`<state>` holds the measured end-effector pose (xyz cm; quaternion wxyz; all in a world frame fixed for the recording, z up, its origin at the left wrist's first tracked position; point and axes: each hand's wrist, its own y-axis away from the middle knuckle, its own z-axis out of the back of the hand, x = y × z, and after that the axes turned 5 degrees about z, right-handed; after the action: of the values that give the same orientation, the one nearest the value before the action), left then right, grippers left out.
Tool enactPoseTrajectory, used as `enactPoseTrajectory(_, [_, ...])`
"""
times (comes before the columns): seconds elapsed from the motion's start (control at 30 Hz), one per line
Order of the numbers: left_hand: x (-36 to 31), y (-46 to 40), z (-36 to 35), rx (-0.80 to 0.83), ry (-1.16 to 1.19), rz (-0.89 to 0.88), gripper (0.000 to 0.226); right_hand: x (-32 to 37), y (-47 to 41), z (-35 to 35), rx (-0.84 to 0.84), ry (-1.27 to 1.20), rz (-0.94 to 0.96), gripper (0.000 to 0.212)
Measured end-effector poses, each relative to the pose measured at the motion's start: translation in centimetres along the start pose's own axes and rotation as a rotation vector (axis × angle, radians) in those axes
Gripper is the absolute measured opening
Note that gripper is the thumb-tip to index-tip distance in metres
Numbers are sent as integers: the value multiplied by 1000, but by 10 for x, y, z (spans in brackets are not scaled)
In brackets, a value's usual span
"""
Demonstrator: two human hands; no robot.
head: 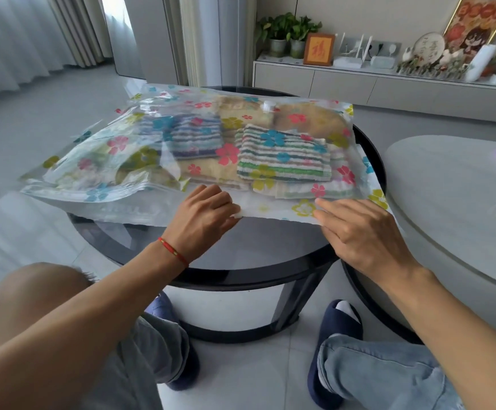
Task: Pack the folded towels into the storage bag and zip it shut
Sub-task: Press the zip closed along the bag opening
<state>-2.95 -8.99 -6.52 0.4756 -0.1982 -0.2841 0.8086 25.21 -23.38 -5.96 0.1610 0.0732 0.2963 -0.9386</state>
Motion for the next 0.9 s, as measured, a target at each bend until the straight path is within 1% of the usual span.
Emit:
enactPoseTrajectory(0.17, [16,10,11,-44,-19,23,14,-8,1,2,16,22,-11,18])
enactPoseTrajectory(0.27, [19,16,15,-50,-41,53,15,7,-3,5,7,56,-77,17])
enactPoseTrajectory(0.33, [16,18,13,-55,-21,73,14,33,-16,6,-4,71,-146,32])
enactPoseTrajectory(0.4, [12,19,11,-72,3,73,13,70,-41,-2,-11,48,-144,43])
enactPoseTrajectory(0.47, [9,20,11,-86,15,57,14,108,-69,-17,40,1,-107,44])
enactPoseTrajectory(0.53, [8,21,12,-93,24,44,15,130,-89,-30,92,-31,-120,37])
enactPoseTrajectory(0.6, [9,23,12,-95,37,44,16,131,-94,-37,92,-58,-157,29])
enactPoseTrajectory(0.67, [10,25,11,-85,41,36,16,124,-89,-40,79,-56,-152,25])
enactPoseTrajectory(0.8, [13,32,16,-87,37,26,16,116,-76,-42,14,-15,-120,28])
enactPoseTrajectory(0.9, [25,40,27,-105,-7,33,19,110,-66,-41,-41,-33,-132,36])
